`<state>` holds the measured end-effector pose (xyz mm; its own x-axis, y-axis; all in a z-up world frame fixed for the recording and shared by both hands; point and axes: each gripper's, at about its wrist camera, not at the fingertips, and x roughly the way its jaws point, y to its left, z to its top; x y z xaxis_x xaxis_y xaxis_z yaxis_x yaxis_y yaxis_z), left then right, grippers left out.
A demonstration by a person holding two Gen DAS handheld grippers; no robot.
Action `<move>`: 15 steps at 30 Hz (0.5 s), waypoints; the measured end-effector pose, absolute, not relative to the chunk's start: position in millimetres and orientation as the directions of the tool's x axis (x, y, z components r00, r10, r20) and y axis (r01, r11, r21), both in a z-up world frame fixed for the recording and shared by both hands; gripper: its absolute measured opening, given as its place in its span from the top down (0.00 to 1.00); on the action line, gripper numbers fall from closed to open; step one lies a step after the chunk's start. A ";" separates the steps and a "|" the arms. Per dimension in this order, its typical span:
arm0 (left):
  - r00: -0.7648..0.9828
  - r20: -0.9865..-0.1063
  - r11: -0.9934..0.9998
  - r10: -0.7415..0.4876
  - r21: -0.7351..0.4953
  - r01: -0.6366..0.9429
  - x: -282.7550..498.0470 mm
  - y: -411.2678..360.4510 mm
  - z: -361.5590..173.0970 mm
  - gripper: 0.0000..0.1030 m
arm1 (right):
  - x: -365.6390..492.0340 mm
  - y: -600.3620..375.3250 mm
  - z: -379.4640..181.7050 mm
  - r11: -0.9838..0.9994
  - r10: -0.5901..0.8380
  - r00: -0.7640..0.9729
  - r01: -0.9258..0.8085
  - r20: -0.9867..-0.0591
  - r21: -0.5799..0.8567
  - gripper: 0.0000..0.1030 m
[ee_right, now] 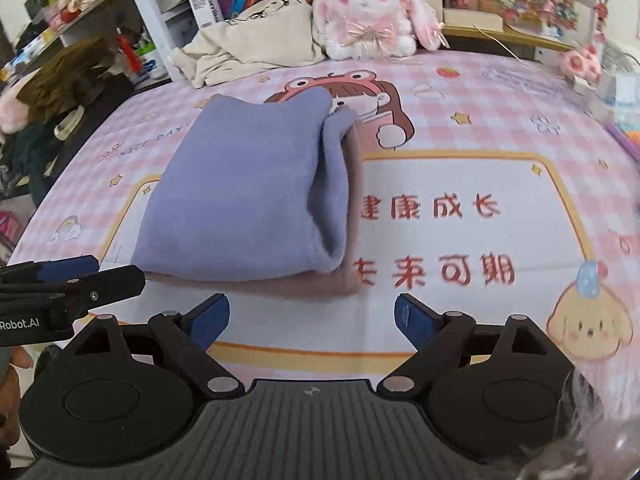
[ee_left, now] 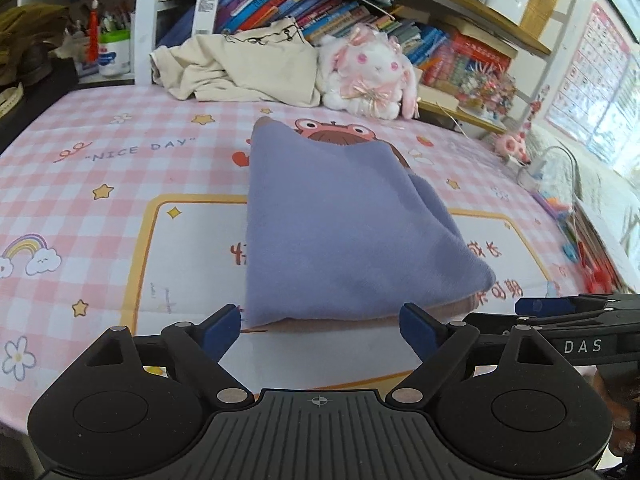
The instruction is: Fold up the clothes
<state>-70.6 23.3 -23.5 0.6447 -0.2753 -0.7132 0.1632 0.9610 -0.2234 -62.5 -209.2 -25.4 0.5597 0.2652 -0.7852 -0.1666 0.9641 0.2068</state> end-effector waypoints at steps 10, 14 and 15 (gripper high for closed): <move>0.615 -0.729 0.953 -0.302 -0.229 0.197 -70.5 48.7 -26.6 0.13 | -69.5 -190.8 -27.9 0.968 0.247 0.546 -0.096 -0.800 0.233 0.13; 0.610 -0.721 0.942 -0.330 -0.294 0.163 -62.2 65.7 -29.6 0.14 | -64.6 -194.9 -26.3 0.963 0.249 0.560 -0.055 -0.790 0.264 0.13; 0.608 -0.719 0.939 -0.336 -0.309 0.154 -59.4 69.0 -30.3 0.14 | -62.2 -196.9 -25.7 0.961 0.250 0.564 -0.044 -0.787 0.274 0.13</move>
